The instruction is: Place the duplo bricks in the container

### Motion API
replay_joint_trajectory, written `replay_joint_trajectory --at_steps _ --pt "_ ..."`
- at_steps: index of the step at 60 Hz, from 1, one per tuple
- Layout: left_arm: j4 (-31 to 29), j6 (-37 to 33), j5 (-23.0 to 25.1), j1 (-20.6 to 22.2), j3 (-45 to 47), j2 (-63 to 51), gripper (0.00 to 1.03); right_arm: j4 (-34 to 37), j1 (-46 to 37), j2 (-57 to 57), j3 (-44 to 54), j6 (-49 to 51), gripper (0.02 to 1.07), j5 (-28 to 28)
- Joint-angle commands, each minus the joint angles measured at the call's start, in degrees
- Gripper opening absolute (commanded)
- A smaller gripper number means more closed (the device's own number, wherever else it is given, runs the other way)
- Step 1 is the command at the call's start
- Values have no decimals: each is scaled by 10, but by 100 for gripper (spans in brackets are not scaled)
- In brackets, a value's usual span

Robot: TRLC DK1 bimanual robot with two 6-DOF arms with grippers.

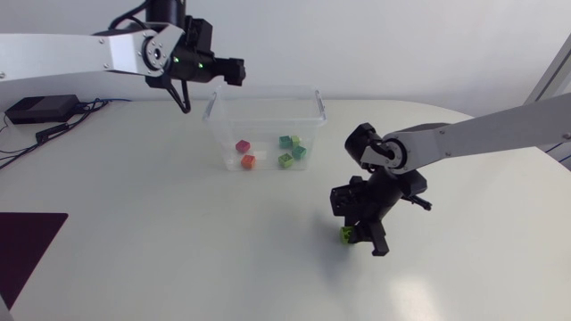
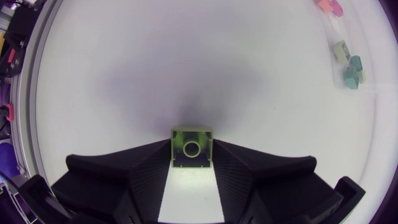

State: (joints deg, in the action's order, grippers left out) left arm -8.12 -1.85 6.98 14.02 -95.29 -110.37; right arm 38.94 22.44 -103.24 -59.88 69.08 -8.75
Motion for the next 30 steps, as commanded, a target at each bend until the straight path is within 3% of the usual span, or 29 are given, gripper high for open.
replay_joint_trajectory --at_steps 1,16,30 --pt "-10 14 -3 -4 27 65 99 24 7 39 13 9 35 -1" --pt "-67 16 -7 -2 109 198 99 101 23 122 -32 -41 35 -21" --pt "-129 6 -7 -3 181 301 99 128 41 145 -105 -108 35 -38"
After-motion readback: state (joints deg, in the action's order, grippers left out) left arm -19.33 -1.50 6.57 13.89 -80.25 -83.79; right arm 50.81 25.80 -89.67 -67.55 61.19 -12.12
